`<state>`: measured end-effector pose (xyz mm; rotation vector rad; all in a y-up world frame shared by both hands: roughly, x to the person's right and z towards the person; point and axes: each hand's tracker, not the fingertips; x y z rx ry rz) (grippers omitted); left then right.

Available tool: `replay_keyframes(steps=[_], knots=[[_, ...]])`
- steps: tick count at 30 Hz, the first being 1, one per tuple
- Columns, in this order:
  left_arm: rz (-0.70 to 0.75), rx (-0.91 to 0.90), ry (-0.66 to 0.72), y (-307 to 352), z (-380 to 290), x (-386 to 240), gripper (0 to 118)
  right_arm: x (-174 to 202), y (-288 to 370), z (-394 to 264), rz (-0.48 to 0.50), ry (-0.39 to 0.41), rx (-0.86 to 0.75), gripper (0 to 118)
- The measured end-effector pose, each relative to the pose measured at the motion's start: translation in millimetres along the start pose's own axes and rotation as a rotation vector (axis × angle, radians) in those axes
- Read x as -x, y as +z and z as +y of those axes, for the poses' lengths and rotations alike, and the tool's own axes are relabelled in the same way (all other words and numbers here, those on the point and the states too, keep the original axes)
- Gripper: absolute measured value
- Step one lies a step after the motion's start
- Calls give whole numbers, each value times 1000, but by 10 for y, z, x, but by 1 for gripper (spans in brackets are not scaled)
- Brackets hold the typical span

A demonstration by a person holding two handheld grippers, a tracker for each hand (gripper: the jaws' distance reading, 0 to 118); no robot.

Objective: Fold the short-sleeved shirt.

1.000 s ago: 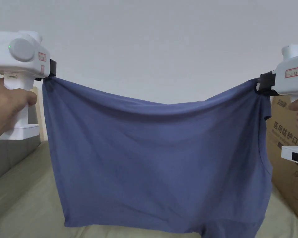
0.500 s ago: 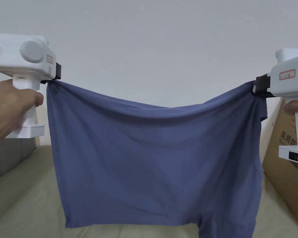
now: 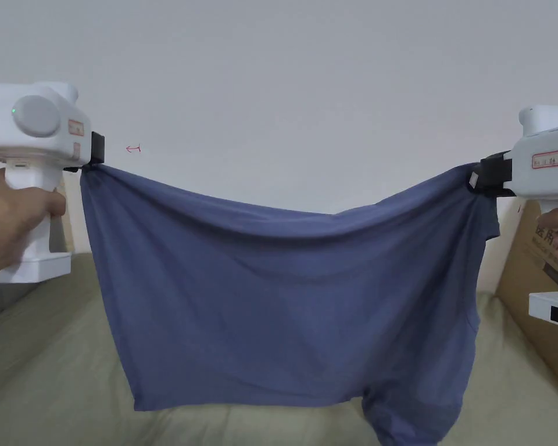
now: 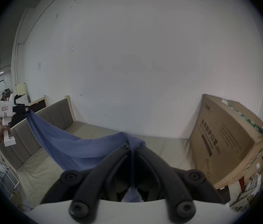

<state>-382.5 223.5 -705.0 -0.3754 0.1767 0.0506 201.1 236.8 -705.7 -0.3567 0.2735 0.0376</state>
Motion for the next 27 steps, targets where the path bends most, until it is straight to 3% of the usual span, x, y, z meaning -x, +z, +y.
replay_keyframes(steps=[2,6,11,22,27], knots=[[-14,24,0,27,-186,9,4,0,20,-174,32,-25,19,0],[-43,78,-10,85,-617,64,4,55,73,-580,58,4,84,0],[-76,127,-3,260,-1176,123,4,130,264,-1168,123,-43,140,0],[-218,275,38,1324,-3015,374,4,311,1246,-3001,259,-16,314,0],[-226,373,38,1854,-3740,548,4,246,1742,-3755,285,-55,416,0]])
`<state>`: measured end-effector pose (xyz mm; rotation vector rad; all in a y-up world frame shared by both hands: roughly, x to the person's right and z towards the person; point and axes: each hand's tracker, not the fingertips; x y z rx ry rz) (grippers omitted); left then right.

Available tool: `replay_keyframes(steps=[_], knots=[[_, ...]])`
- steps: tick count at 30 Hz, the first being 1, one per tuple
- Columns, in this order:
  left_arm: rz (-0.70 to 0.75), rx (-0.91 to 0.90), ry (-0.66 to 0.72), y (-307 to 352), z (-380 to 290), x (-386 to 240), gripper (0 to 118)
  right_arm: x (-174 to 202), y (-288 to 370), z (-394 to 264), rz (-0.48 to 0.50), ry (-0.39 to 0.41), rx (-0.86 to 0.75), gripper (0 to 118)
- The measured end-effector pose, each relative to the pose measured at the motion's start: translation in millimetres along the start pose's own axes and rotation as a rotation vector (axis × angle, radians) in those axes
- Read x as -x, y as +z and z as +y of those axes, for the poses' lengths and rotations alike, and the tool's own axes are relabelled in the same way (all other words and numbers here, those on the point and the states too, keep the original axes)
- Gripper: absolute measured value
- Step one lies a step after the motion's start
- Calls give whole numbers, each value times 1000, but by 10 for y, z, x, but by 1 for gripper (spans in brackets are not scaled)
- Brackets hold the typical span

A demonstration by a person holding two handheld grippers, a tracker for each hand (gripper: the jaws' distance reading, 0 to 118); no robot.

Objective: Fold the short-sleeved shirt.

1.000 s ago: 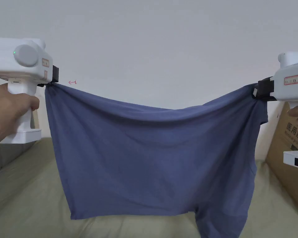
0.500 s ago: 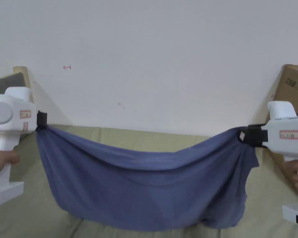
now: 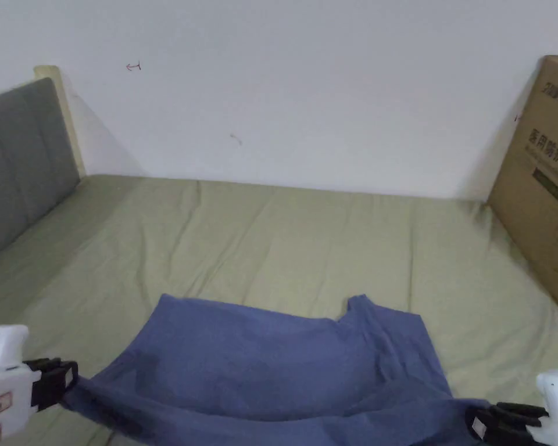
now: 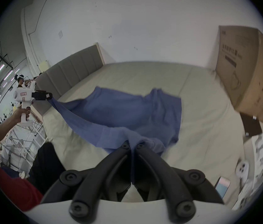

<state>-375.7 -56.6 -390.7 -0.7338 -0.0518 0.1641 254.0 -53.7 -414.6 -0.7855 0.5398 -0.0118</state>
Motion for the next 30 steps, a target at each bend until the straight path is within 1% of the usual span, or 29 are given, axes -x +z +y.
replay_keyframes(steps=[2,3,6,8,9,11,13,14,17,19,22,26,27,28,29,30], knots=[[12,-2,1,130,-280,38,4,27,90,-256,-6,-5,11,0],[22,18,-5,180,-414,58,4,39,143,-391,20,-35,21,0],[4,58,58,336,-719,124,4,61,246,-649,17,-27,44,0],[14,60,22,428,-878,99,4,91,315,-785,21,-20,57,0],[37,71,-27,460,-940,88,4,84,329,-840,19,-14,84,0],[36,86,-32,471,-1048,103,4,67,332,-958,10,46,136,0],[30,121,-11,423,-1147,133,4,-2,267,-1056,-12,53,191,0],[31,136,-15,392,-1197,111,4,-34,224,-1119,-20,74,219,0],[51,178,-76,308,-1309,66,4,-115,120,-1232,-39,63,273,0],[48,192,-81,274,-1371,59,4,-133,90,-1278,-50,58,288,0],[52,218,-91,249,-1432,70,4,-148,96,-1302,-40,44,291,0],[52,235,-88,219,-1476,88,4,-139,31,-1338,-51,63,329,0],[52,238,-92,205,-1495,79,4,-127,18,-1366,-53,66,331,3],[53,239,-93,201,-1508,73,4,-113,1,-1378,-63,71,339,10],[49,242,-91,193,-1519,71,4,-106,-16,-1391,-82,87,365,13],[42,252,-94,198,-1527,51,6,-110,-15,-1406,-88,94,382,23]])
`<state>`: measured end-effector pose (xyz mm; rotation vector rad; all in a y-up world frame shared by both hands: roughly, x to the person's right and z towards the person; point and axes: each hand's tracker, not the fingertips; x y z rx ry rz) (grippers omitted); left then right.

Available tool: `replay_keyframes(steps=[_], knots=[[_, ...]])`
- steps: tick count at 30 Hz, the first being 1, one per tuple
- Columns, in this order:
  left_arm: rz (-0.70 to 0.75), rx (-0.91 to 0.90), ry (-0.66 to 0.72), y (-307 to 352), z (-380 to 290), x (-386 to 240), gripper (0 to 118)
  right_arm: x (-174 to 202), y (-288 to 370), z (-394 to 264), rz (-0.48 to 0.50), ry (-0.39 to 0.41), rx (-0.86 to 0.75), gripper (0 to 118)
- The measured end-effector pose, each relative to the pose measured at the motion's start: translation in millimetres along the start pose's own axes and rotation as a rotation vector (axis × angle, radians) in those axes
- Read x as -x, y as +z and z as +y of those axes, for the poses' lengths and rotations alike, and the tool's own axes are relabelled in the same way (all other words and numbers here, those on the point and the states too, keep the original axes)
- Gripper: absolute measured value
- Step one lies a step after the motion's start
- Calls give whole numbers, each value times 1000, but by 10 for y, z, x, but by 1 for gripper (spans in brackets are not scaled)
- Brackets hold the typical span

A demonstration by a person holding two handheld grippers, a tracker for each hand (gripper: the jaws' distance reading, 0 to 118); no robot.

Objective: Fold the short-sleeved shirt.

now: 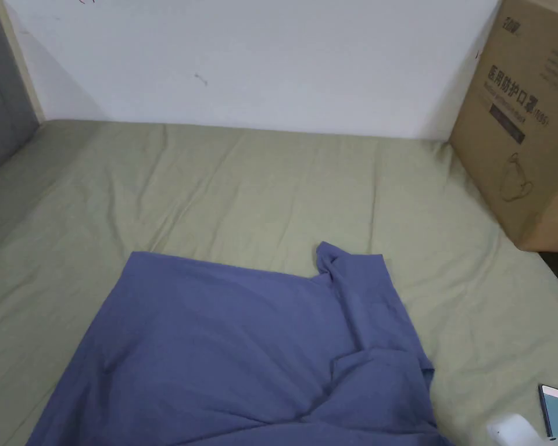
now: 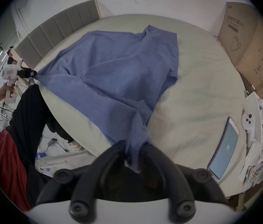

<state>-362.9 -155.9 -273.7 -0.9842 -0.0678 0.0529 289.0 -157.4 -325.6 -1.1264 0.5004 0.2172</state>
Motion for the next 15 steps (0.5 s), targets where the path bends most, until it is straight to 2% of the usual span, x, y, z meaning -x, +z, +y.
replay_keyframes(steps=[2,3,4,5,7,8,9,11,12,13,14,15], knots=[[-9,-7,0,17,28,9,29,-21,35,-20,-17,-16,12,85],[-18,-12,9,50,75,15,51,-24,106,-20,-42,-26,-1,101],[-22,-15,29,101,128,13,95,-26,213,-12,-57,-44,-52,106],[-48,-52,61,180,189,14,109,-26,392,4,-52,-79,-135,106],[-95,-215,63,451,318,-18,107,74,748,71,-92,-189,-296,106],[-72,-269,56,573,367,-80,107,177,889,87,-154,-221,-381,106],[-46,-342,44,703,408,-149,107,298,1054,86,-211,-248,-477,106],[-29,-451,44,900,430,-287,106,582,1255,66,-258,-277,-625,105],[-65,-472,47,998,446,-401,101,747,1339,44,-269,-304,-690,104],[-93,-493,68,1078,440,-476,81,907,1412,35,-203,-324,-729,100],[-83,-525,94,1151,405,-547,51,1023,1462,10,-144,-344,-788,87],[-71,-569,105,1221,352,-638,11,1162,1496,-13,-136,-375,-844,51]])
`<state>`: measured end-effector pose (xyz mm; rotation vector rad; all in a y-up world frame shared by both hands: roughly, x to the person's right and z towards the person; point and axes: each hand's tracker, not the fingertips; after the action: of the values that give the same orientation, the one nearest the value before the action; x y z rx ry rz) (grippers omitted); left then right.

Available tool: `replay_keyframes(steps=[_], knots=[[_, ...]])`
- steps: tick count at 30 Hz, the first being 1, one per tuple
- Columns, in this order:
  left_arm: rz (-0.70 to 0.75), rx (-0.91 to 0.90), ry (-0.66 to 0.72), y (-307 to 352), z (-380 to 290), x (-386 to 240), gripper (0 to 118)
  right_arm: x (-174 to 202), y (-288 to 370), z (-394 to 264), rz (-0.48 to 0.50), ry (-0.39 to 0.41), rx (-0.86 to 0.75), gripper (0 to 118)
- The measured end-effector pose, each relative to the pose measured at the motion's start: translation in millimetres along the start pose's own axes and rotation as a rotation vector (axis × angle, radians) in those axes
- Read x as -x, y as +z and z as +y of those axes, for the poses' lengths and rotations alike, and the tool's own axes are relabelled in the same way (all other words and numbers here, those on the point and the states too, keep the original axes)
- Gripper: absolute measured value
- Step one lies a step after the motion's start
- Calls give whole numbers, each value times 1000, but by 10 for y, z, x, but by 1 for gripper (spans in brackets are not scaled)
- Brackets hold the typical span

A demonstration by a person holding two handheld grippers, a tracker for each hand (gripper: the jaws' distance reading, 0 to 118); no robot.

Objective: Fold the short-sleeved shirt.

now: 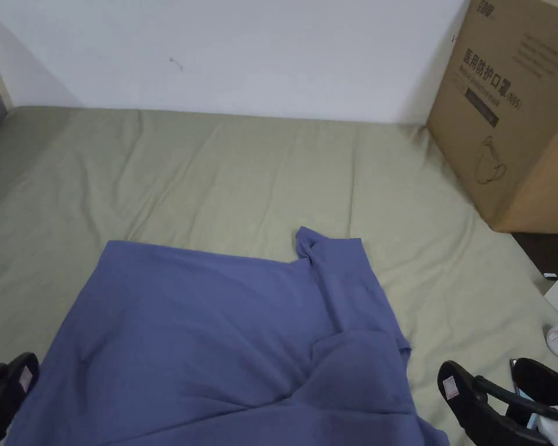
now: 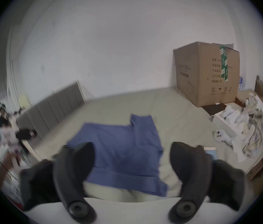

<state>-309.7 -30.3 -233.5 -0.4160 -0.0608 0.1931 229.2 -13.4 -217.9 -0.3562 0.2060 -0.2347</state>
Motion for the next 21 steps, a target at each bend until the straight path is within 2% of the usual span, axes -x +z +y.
replay_keyframes(steps=[1,2,3,4,5,7,9,11,12,13,14,15,16,21], knots=[[1,-23,16,65,-9,-89,0,119,63,1,-20,-10,-26,0],[19,-37,27,109,-29,-137,0,211,93,4,-31,4,-34,0],[33,-52,23,150,-45,-157,0,308,133,-39,-83,45,-49,0],[4,-46,23,166,-54,-168,0,349,173,-57,-51,29,-64,0],[2,-49,18,195,-88,-202,0,381,172,-55,6,68,-25,0],[8,-59,-4,220,-141,-240,0,445,136,-69,-91,150,-12,0],[0,-33,-27,232,-199,-322,0,351,84,-87,-27,111,39,0],[7,-12,-52,209,-245,-296,0,222,-73,-90,-72,93,105,0],[-4,4,-53,200,-272,-273,0,102,-229,-126,-57,98,195,0],[-2,10,-54,202,-360,-214,0,-19,-397,-163,-80,75,275,7],[-2,19,-53,202,-391,-192,0,-152,-580,-222,-102,60,357,34],[-10,30,-51,201,-413,-172,0,-264,-729,-308,-102,52,416,75],[-12,36,-49,217,-395,-216,0,-397,-921,-454,-121,45,481,109],[-9,68,-52,222,-459,-282,0,-805,-1476,-892,-151,-23,663,110]])
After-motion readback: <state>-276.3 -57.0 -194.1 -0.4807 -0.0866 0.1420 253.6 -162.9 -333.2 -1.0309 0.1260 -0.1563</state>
